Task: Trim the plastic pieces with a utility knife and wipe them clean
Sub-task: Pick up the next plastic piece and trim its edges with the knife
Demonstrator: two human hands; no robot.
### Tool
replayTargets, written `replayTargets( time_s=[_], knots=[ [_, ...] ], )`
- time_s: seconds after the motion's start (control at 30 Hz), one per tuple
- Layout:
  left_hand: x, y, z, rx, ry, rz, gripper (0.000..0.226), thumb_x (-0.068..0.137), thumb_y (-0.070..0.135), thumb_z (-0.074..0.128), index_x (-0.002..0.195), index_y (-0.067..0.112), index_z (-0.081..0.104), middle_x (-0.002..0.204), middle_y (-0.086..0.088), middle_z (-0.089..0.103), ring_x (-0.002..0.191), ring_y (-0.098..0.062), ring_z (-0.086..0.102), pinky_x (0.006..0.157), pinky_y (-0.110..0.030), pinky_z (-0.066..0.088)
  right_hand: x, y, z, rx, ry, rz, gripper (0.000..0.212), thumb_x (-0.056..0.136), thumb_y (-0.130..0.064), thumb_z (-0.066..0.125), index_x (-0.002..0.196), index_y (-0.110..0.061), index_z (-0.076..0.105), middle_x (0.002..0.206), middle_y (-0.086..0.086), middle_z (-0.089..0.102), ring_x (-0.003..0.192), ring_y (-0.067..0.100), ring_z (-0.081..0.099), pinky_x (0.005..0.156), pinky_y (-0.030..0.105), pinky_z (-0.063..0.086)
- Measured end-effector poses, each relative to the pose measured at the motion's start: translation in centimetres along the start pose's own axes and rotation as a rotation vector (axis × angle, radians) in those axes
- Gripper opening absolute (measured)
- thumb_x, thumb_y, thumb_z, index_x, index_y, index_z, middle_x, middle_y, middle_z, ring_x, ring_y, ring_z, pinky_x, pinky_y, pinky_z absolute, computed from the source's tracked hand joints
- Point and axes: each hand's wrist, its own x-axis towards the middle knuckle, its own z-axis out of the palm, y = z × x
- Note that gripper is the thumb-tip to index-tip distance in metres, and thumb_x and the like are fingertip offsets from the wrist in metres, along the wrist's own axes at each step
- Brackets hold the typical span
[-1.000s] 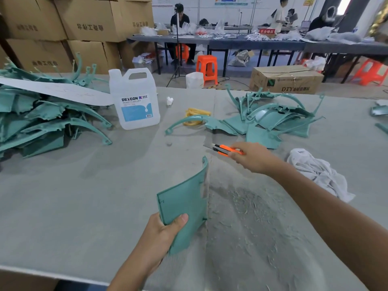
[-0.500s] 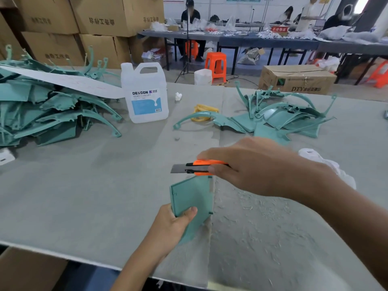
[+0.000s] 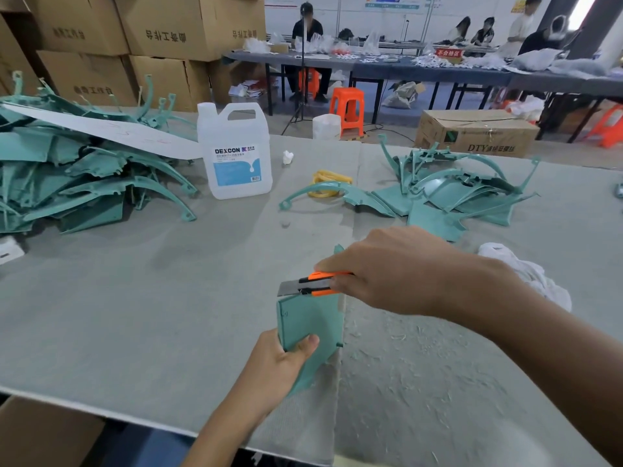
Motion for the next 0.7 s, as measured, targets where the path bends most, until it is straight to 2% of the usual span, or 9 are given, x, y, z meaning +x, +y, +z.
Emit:
replayTargets(
  time_s=[0.1,0.2,0.3,0.37,0.43,0.53,0.63,0.7],
  knots=[
    [-0.1,0.0,0.1,-0.027,-0.033,0.025,0.011,0.094,0.031,0.068,0.099,0.029,0.078,0.097,-0.003,0.078,0.091,-0.026,0.075,0.085,-0.053,0.059,1.8,3.1,0.3,-0.017,-0.039,0.04,0.027,0.102,-0.053,0.043,0.123,-0.049,0.059,0.093,-0.013,0.066,0.082,0.014,0.061,0.061,0.031,0.045],
    [0.0,-0.1,0.0,-0.098,-0.029,0.019,0.021,0.083,0.036,0.068,0.102,0.036,0.077,0.101,-0.006,0.078,0.094,-0.029,0.074,0.085,-0.056,0.059,4.4,7.5,1.7,0.124,-0.145,0.067,0.027,0.1,-0.054,0.05,0.124,-0.061,0.059,0.079,-0.012,0.07,0.069,0.005,0.063,0.057,0.028,0.046],
    [0.4,-0.5,-0.3,-0.133,-0.033,0.012,0.024,0.081,0.036,0.07,0.104,0.035,0.077,0.105,-0.006,0.077,0.098,-0.028,0.074,0.089,-0.056,0.057,6.5,12.1,5.3,0.348,-0.203,0.115,0.033,0.102,-0.046,0.051,0.133,-0.057,0.057,0.079,-0.006,0.071,0.059,0.011,0.065,0.061,0.028,0.055],
    [0.7,-0.8,-0.5,-0.132,-0.045,0.016,0.027,0.08,0.039,0.073,0.106,0.034,0.077,0.107,-0.006,0.077,0.1,-0.028,0.073,0.091,-0.054,0.057,7.8,14.1,8.2,0.452,-0.213,0.146,0.036,0.104,-0.042,0.051,0.139,-0.049,0.056,0.082,-0.002,0.071,0.058,0.011,0.063,0.062,0.028,0.054],
    [0.9,-1.0,-0.6,-0.134,-0.057,0.016,0.036,0.076,0.046,0.076,0.109,0.034,0.076,0.109,-0.005,0.077,0.102,-0.028,0.073,0.091,-0.052,0.057,9.3,15.3,10.6,0.515,-0.188,0.179,0.036,0.104,-0.04,0.051,0.14,-0.043,0.057,0.081,0.0,0.069,0.058,0.012,0.061,0.056,0.023,0.051],
    [1.1,-1.3,-0.9,-0.123,-0.074,0.024,0.042,0.075,0.05,0.075,0.113,0.031,0.075,0.112,-0.006,0.076,0.104,-0.028,0.072,0.093,-0.053,0.056,11.4,16.1,12.8,0.542,-0.115,0.229,0.037,0.105,-0.04,0.051,0.141,-0.038,0.058,0.079,-0.001,0.067,0.061,0.015,0.06,0.058,0.024,0.047],
    [1.1,-1.5,-1.1,-0.141,-0.07,0.017,0.043,0.076,0.049,0.076,0.114,0.03,0.075,0.113,-0.008,0.075,0.105,-0.03,0.072,0.093,-0.055,0.056,12.8,15.9,14.1,0.494,-0.041,0.242,0.033,0.106,-0.04,0.049,0.136,-0.039,0.061,0.089,0.002,0.07,0.071,0.014,0.064,0.06,0.027,0.046],
    [1.0,-1.5,-1.1,-0.174,-0.058,0.009,0.045,0.074,0.048,0.078,0.114,0.029,0.075,0.113,-0.01,0.075,0.105,-0.031,0.072,0.093,-0.054,0.056,13.1,15.5,14.6,0.454,-0.022,0.242,0.03,0.106,-0.038,0.048,0.13,-0.035,0.066,0.091,0.002,0.072,0.076,0.018,0.067,0.067,0.031,0.052]
  ],
)
